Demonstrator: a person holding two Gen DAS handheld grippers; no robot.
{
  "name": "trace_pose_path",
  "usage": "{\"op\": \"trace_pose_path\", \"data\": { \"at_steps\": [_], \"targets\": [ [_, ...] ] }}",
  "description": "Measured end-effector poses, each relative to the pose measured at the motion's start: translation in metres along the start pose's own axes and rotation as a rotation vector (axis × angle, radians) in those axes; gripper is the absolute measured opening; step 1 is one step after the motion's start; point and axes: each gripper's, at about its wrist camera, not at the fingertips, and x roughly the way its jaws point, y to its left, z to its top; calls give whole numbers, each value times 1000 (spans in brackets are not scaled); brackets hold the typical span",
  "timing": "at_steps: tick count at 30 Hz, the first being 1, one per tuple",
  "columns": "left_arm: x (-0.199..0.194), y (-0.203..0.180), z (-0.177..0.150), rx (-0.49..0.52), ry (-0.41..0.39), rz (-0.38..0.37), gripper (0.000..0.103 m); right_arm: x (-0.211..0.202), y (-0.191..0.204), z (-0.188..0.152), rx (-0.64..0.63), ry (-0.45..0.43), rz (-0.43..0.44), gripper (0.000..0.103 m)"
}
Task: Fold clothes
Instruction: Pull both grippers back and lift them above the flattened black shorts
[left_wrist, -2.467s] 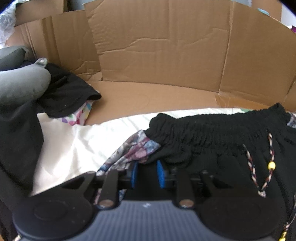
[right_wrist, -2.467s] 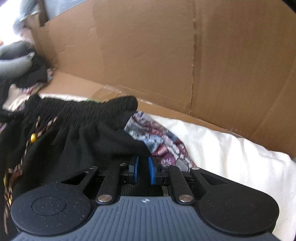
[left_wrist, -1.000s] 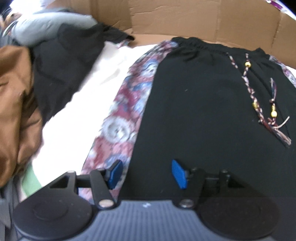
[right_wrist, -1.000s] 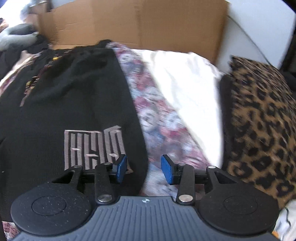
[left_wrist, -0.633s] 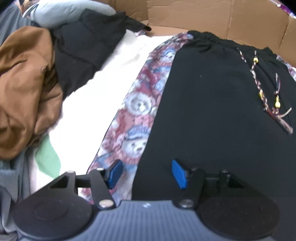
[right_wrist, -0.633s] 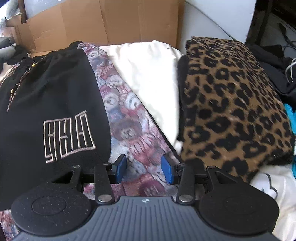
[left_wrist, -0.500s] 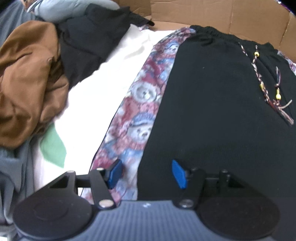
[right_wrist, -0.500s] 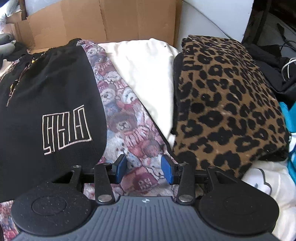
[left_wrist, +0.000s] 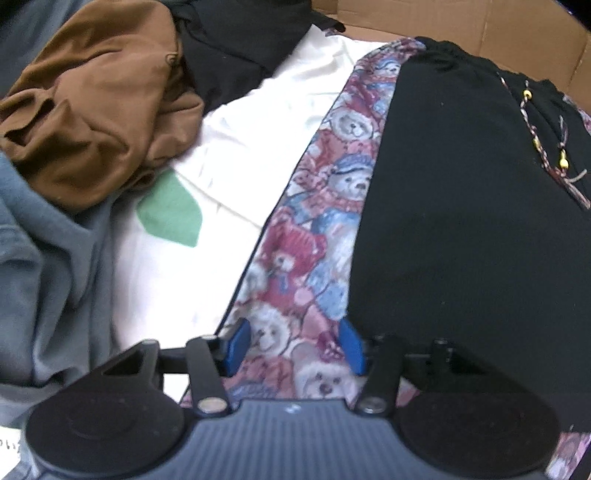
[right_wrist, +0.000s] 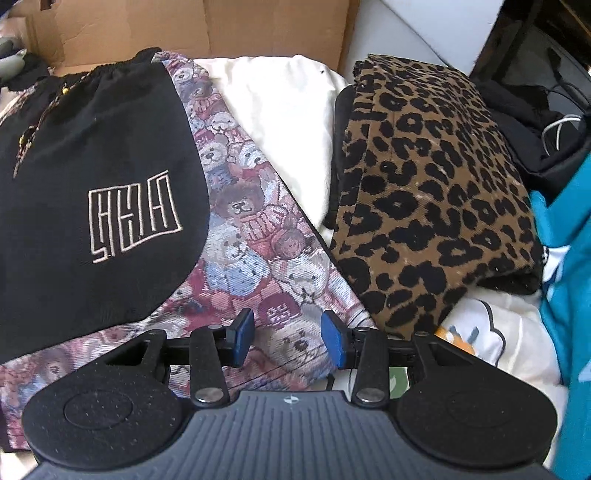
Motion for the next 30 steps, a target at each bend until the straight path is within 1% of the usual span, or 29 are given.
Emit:
{"op": "trace_pose_path", "data": {
  "at_steps": [5,9,13,16,18,20,23,26,30],
  "targets": [
    [-6,9,-1,-2,5,4,47,-11,8,5,12,-17,25,47],
    [-20,-1,-1,12,-6,-14,47,-9,16,10,18,-29,67,47],
    [-25,-27,10,26,-42,-59,47,-3,28,11,33,-33,126,47],
    [-27,-53,17,35,-69,-98,47,6,40,9,48,-15,163,47],
    [-23,-69,19,35,-74,-120,47,11,50,5,26,10,191,47],
    [-19,-86,18,31,-73,-144,47,15,57,-2,-9,26,190,47],
    [-14,-106,14,17,-54,-172,47,13,60,-12,-23,22,188,47],
    [-11,-119,3,21,-29,-177,47,9,60,-17,-28,32,189,47],
    [-15,-121,-16,17,-16,-178,47,5,65,-21,-54,64,193,48]
  ]
}}
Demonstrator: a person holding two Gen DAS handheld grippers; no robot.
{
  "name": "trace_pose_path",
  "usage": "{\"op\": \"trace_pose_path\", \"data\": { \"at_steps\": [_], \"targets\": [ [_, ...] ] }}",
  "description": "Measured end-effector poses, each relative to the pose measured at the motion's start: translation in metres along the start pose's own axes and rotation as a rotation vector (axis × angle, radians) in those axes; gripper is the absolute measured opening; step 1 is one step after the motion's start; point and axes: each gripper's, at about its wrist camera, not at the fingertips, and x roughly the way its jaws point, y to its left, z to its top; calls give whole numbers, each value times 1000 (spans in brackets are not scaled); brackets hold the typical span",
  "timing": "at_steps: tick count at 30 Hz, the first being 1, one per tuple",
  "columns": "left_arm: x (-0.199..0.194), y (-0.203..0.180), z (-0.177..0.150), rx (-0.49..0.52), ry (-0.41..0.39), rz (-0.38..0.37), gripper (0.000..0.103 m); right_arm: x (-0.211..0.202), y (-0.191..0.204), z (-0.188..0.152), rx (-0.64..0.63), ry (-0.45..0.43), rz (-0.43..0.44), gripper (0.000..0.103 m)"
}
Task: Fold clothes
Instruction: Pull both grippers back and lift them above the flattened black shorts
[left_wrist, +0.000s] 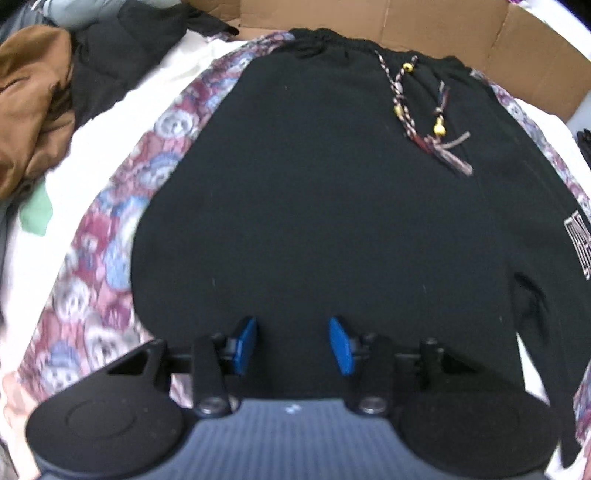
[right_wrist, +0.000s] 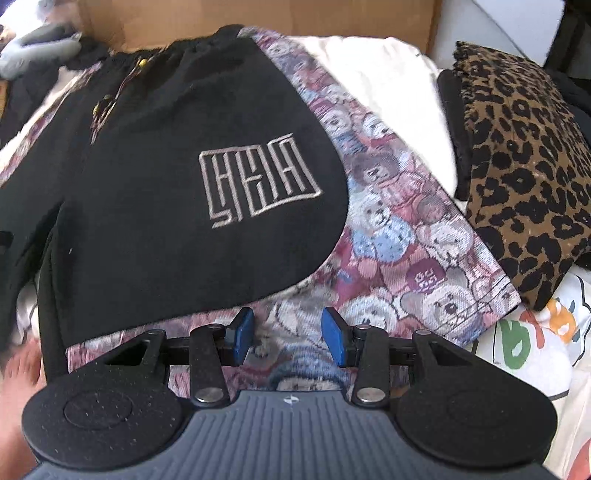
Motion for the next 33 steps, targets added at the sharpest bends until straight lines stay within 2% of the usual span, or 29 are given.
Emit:
{"op": "trace_pose_path", "data": {
  "at_steps": [5,10,12,15,20,22,27,33],
  "targets": [
    [-8,0,-20,-3,18,-9,47,-8,6,4,-6,43,28,48],
    [-19,3,-29,14,83,-13,47,-28,5,7,7,-11,68,47],
    [-29,3,-29,50,83,-6,41,-37,2,10,36,-39,72,47],
    [-47,6,-28,70,67,27,40,-51,-5,14,99,-84,88,47],
    [-81,24,-21,50,24,77,40,-73,-8,18,132,-142,111,47],
    [-91,33,-15,39,2,91,43,-79,-10,19,144,-159,121,48],
    [-94,59,-10,16,-15,121,44,-78,-6,19,146,-167,128,48],
    [-95,91,-17,-53,-8,156,45,-69,15,21,75,-154,148,48]
  ]
}}
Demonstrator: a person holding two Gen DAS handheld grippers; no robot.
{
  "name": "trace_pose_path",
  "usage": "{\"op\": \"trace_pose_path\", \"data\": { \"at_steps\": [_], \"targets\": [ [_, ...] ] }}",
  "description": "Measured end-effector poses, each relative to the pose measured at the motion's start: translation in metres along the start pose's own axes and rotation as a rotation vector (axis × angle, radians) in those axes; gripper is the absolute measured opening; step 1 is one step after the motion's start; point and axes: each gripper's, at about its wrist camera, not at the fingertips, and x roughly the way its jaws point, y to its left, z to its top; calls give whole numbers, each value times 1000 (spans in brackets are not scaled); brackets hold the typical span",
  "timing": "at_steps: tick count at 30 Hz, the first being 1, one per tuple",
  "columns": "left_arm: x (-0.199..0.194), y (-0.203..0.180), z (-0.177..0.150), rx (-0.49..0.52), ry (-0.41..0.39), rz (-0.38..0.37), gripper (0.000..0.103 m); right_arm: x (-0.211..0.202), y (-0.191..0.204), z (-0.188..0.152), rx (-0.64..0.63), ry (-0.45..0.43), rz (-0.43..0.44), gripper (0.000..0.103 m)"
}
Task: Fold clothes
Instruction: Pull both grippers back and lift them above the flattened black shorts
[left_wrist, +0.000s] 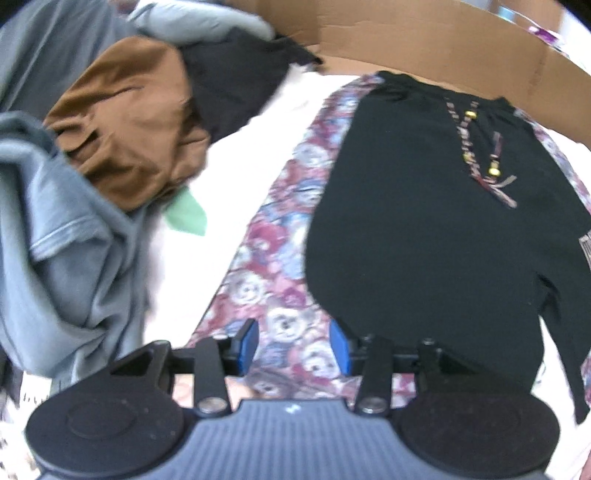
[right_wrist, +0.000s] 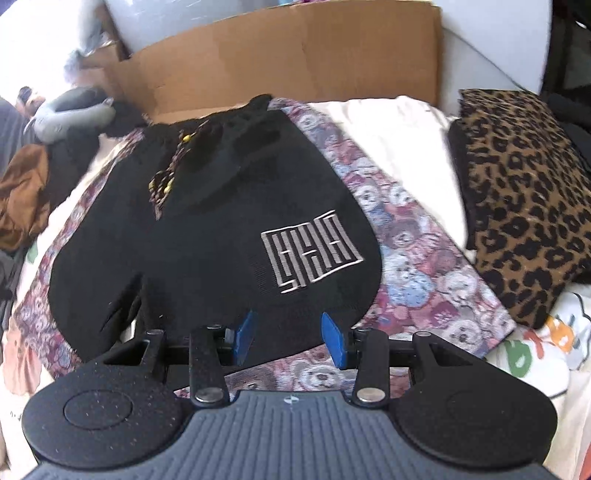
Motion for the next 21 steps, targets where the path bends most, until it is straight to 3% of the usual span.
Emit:
{"op": "trace_pose_path", "data": {
  "at_steps": [7,14,21],
  "targets": [
    [19,33,-2,-38,10,35,49,33,11,-8,-51,57,20,48],
    [42,51,-5,-32,28,55,49,56,26,-38,-179,226,-25,48],
    [60,67,-7,-25,23,42,49,39,16,-27,-136,232,-47,47]
  ]
}}
